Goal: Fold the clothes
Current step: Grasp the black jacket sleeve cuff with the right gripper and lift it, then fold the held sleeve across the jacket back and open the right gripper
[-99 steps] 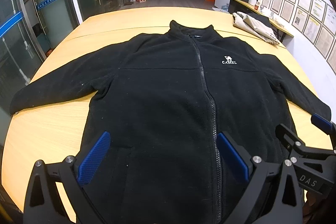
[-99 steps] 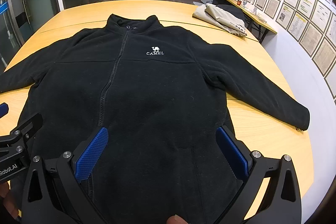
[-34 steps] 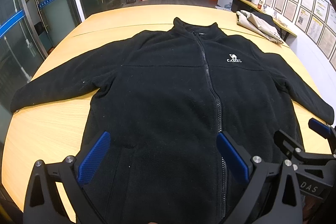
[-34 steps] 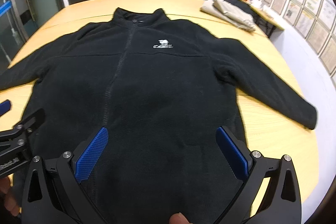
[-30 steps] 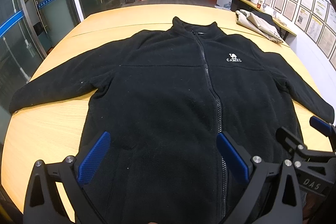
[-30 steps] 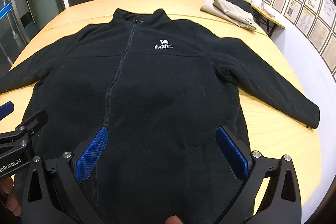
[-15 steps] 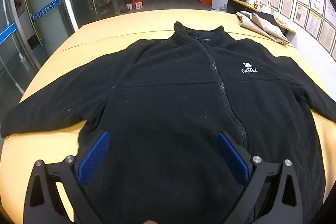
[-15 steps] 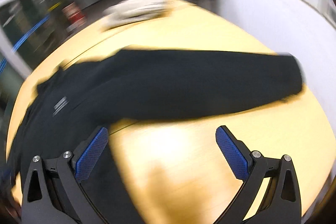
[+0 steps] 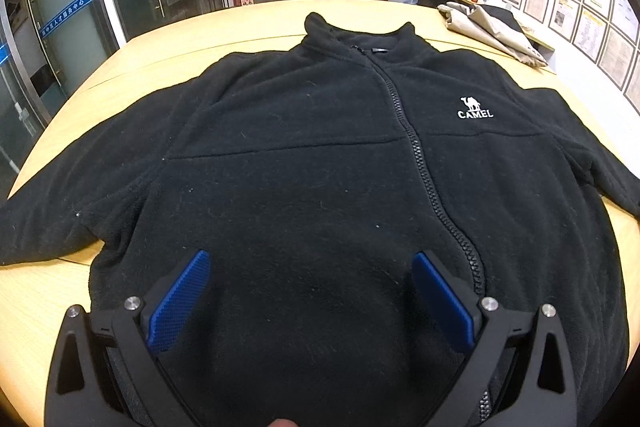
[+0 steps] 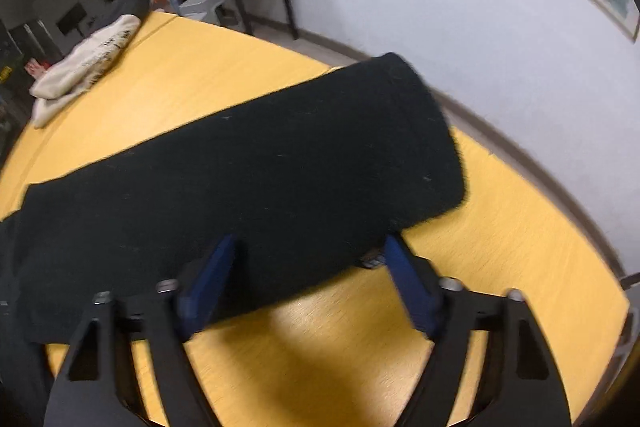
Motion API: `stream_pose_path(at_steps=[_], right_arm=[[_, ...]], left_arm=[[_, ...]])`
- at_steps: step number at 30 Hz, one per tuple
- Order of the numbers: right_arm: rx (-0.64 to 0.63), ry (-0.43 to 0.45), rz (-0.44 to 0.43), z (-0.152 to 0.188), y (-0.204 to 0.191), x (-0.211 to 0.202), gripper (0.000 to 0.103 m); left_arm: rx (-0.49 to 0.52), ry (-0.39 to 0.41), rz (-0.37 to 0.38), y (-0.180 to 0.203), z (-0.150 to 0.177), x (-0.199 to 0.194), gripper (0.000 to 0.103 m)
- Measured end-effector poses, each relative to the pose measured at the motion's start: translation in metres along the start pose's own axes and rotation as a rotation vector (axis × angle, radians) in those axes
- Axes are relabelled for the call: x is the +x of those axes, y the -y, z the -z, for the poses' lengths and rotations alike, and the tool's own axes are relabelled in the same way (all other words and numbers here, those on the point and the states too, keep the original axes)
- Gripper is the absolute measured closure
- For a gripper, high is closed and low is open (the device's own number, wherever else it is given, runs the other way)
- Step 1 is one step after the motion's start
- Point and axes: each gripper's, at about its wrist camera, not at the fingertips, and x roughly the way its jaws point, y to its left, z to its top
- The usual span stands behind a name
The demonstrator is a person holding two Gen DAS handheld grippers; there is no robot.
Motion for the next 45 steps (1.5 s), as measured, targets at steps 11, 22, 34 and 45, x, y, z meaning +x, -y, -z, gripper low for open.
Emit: stream_pose_path(at_steps=[11, 22, 34, 45], right_arm=[[0.182, 0.080, -0.136, -0.020, 0.023, 0.004, 0.094], [-0.333, 0.608, -0.292, 0.014, -0.198, -0.186, 0.095], [-1.056, 0.411, -0.707, 0.308, -0.539, -0.225, 0.097], [-1.262, 0.168, -0.909, 0.383, -0.552, -0.185, 0.081]], left_arm=[[-0.046, -0.028, -0.001, -0.016, 0.008, 0.010, 0.000], [-0.115, 0.039, -0.058, -0.063, 0.006, -0.029, 0.000], [-0.263, 0.049, -0.170, -0.178, 0.051, -0.069, 0.000], [-0.349, 0.040, -0.177, -0.235, 0.070, -0.061, 0.000]])
